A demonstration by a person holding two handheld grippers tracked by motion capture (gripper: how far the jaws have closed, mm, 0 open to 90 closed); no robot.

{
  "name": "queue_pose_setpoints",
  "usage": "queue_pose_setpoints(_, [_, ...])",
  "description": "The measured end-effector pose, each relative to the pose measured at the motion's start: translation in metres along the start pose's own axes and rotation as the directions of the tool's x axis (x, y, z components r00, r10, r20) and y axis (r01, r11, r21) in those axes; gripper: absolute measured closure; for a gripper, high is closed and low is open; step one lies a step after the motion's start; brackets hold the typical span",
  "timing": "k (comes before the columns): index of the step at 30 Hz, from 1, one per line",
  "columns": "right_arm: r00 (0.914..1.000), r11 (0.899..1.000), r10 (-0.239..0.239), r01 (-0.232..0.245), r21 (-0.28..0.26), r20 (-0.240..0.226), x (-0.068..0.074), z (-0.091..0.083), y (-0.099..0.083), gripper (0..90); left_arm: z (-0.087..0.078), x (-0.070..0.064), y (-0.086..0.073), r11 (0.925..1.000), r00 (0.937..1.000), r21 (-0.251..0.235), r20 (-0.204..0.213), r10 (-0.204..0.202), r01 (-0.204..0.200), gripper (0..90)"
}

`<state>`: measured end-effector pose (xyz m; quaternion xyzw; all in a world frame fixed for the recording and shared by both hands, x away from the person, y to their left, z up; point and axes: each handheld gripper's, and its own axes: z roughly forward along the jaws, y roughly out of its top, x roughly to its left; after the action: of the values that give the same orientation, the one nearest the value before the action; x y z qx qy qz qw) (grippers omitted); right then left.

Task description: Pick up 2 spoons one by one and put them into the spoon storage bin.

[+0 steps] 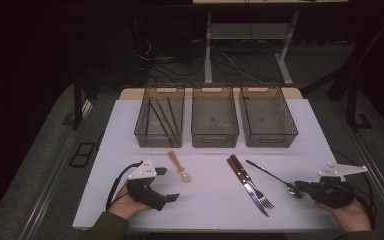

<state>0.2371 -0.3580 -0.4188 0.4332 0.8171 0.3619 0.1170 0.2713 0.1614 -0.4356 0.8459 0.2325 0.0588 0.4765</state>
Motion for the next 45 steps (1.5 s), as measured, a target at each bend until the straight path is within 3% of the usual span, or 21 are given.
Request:
queue_pose_setpoints(6, [0.9996,1.000,-0.013,0.013,-0.011,0.027,-0.002,0.008,0.013,88.4,0.001,0.000,0.000,1.0000,1.0000,-0.006,0.005,-0.008,0.008,2.3])
queue_pose_setpoints(14, [0.9997,0.999,0.000,0.001,-0.037,0.024,-0.002,0.013,0.028,88.5,0.000,0.002,-0.001,0.9998,0.9998,-0.010,0.007,-0.018,0.018,2.3])
queue_pose_setpoints(32, [0.9978,0.991,0.030,-0.022,-0.133,0.059,0.000,0.013,0.071,88.4,0.003,0.000,-0.002,0.9997,0.9997,-0.012,0.013,-0.022,0.022,2.3])
queue_pose_setpoints(45, [0.9956,0.986,0.057,-0.044,-0.164,0.075,0.003,0.035,0.109,88.5,0.001,0.000,-0.002,0.9995,0.9997,-0.026,0.016,-0.020,0.020,2.3])
